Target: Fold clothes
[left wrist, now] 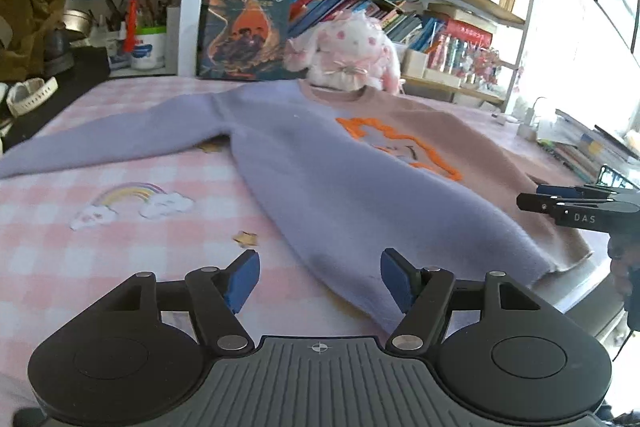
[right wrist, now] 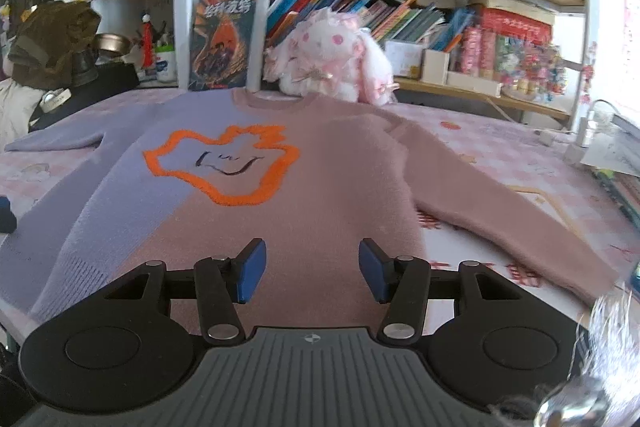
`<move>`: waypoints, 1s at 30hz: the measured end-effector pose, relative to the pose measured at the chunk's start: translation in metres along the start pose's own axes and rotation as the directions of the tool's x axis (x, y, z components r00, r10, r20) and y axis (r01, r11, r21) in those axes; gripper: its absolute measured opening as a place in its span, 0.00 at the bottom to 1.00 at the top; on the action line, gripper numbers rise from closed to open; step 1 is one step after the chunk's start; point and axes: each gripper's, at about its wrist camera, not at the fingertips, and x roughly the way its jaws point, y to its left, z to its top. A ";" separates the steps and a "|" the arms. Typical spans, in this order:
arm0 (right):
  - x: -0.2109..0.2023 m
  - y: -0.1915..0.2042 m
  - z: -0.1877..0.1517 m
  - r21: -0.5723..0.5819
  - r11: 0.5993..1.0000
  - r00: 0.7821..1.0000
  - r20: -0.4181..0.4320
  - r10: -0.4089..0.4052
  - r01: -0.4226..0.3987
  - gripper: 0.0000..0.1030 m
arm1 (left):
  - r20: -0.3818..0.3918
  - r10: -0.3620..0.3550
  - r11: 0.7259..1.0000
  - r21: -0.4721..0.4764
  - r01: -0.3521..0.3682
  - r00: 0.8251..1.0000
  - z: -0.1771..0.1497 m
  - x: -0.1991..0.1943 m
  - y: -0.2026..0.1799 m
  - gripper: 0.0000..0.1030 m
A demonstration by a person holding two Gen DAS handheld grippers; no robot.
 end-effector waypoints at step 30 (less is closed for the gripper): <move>-0.023 -0.034 -0.018 0.111 0.992 0.995 -0.072 0.064 -0.056 0.14 | 0.116 0.095 0.994 -0.072 -0.087 0.989 0.017 -0.003 0.019 0.07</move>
